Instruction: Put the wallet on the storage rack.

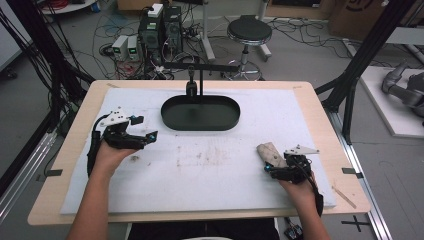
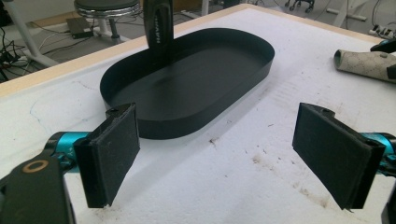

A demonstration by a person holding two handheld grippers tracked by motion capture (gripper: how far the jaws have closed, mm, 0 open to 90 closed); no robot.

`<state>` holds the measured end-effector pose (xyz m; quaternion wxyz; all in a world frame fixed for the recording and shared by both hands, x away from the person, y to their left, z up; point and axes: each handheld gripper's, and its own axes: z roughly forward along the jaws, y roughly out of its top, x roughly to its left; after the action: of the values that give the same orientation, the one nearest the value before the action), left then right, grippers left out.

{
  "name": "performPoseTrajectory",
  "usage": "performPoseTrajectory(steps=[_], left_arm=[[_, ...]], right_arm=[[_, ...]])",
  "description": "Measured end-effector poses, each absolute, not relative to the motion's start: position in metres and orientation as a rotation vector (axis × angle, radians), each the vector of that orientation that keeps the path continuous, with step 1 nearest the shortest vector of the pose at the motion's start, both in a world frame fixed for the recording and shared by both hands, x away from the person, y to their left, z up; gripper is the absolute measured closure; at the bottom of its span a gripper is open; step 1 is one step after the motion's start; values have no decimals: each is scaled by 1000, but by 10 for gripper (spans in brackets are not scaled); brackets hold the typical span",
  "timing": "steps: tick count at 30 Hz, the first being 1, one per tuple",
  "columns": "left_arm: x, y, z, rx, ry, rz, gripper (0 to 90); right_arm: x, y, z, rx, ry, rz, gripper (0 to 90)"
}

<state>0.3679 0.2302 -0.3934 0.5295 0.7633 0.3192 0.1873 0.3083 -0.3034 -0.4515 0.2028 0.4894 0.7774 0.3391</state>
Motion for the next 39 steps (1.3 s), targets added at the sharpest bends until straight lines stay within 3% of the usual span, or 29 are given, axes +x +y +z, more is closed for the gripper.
performPoseTrajectory(steps=[13, 16, 19, 39], left_arm=[[368, 229, -394, 1828, 765, 452, 149], [368, 229, -394, 1833, 764, 452, 149], [368, 230, -394, 1827, 764, 453, 149], [364, 238, -388, 1845, 758, 454, 149]], right_arm=[[309, -301, -453, 1397, 2195, 884, 178], [307, -303, -449, 1385, 2207, 887, 325], [310, -305, -445, 1375, 2236, 880, 356], [348, -277, -406, 1092, 2324, 960, 363]])
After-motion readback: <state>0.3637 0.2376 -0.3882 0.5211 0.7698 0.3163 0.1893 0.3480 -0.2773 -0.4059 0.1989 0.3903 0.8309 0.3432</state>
